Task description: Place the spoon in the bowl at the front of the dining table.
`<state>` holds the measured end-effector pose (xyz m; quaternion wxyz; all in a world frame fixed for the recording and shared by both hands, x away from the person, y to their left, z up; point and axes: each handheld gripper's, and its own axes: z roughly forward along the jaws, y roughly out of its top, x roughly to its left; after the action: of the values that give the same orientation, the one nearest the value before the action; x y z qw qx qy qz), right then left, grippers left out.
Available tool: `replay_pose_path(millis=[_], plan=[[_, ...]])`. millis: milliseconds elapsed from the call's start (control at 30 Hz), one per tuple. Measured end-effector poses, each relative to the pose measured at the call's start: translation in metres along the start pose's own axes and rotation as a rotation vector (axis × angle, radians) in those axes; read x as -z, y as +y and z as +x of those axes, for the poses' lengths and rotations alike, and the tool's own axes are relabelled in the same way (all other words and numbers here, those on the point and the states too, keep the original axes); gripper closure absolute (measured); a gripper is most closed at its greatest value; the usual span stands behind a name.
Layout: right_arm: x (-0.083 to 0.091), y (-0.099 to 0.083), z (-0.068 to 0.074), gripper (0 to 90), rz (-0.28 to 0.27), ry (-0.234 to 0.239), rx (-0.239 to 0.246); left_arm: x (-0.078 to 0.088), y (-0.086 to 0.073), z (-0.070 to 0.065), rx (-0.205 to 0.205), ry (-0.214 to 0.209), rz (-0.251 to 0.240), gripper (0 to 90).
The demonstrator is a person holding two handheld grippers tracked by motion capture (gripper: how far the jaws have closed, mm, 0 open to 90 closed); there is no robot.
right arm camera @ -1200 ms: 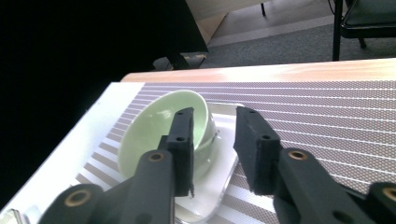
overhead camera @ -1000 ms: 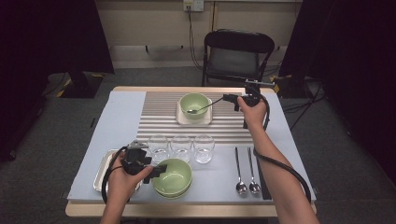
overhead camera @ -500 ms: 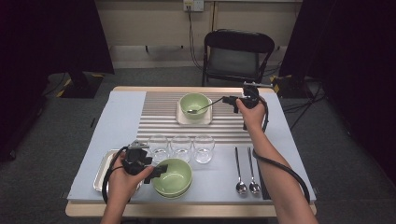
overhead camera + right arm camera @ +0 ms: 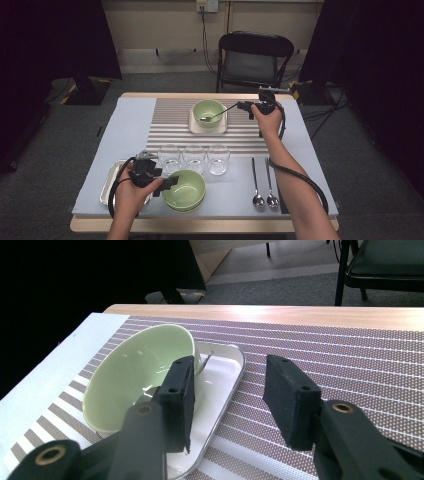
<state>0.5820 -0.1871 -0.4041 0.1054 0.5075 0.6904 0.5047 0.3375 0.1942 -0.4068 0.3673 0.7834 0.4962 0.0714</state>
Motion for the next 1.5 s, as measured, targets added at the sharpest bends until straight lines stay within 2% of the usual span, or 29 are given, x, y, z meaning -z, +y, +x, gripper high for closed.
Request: replay_pose_path(millis=[167, 500, 667, 867, 1133, 1500], plan=[[0.007, 0.000, 0.002, 53.3, -0.002, 0.008, 0.019, 0.000, 0.000, -0.001, -0.001, 0.000, -0.002, 27.6], [0.019, -0.004, 0.006, 44.7, 0.006, 0.025, 0.059, 0.000, 0.002, -0.002, -0.006, 0.002, -0.006, 27.6], [0.023, -0.006, 0.006, 39.8, 0.004, 0.036, 0.049, 0.002, 0.002, -0.003, -0.009, 0.000, -0.011, 27.6], [0.027, -0.006, 0.006, 36.5, 0.009, 0.030, 0.068, 0.003, 0.003, -0.003, -0.007, 0.000, -0.019, 27.6], [0.029, -0.009, 0.010, 34.3, 0.027, 0.032, 0.111, 0.005, 0.003, -0.002, -0.005, 0.005, -0.024, 27.6], [0.034, -0.012, 0.011, 33.1, 0.045, 0.023, 0.136, 0.005, 0.002, -0.001, -0.001, 0.011, -0.017, 27.6]])
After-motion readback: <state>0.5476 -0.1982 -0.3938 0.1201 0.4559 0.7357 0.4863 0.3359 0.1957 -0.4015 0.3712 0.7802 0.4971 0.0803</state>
